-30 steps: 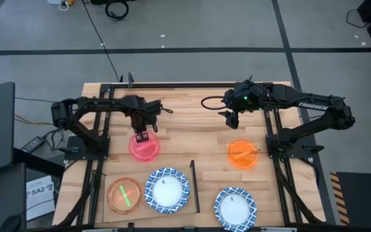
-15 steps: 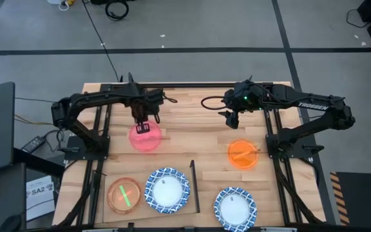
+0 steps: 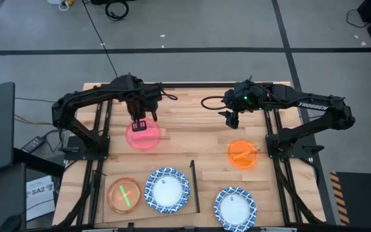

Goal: Place and stack plates onto a shelf
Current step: Stack the pink plate on top of the green plate on the shelf

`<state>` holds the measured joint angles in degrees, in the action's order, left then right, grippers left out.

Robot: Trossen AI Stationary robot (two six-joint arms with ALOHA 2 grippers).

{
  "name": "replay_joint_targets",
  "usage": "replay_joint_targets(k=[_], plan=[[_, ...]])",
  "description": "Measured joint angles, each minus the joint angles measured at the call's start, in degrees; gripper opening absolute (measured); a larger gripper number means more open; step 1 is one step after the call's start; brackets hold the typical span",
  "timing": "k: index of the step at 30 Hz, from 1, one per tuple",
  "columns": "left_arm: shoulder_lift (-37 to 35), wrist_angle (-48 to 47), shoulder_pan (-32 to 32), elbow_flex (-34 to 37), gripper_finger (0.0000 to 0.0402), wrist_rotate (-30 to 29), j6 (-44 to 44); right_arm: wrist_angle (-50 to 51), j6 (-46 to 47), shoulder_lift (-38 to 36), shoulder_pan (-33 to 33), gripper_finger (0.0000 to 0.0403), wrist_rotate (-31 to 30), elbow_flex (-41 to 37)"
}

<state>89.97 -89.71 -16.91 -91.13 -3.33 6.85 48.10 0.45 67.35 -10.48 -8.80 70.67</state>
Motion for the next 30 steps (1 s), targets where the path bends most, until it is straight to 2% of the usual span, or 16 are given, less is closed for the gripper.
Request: replay_joint_targets(k=[6,16,30], plan=[[-0.8,-0.3,3.5,-2.5,0.0001,5.5,-0.2,0.0,0.0,0.0,0.0,0.0265,0.0,0.0],[-4.0,-0.4,12.1,-2.5,0.0001,14.9,-3.2,0.1,0.0,0.0,0.0,0.0265,0.0,0.0],[-6.1,-0.3,31.2,-2.5,0.0001,16.7,-17.9,0.1,0.0,0.0,0.0,0.0265,0.0,0.0]])
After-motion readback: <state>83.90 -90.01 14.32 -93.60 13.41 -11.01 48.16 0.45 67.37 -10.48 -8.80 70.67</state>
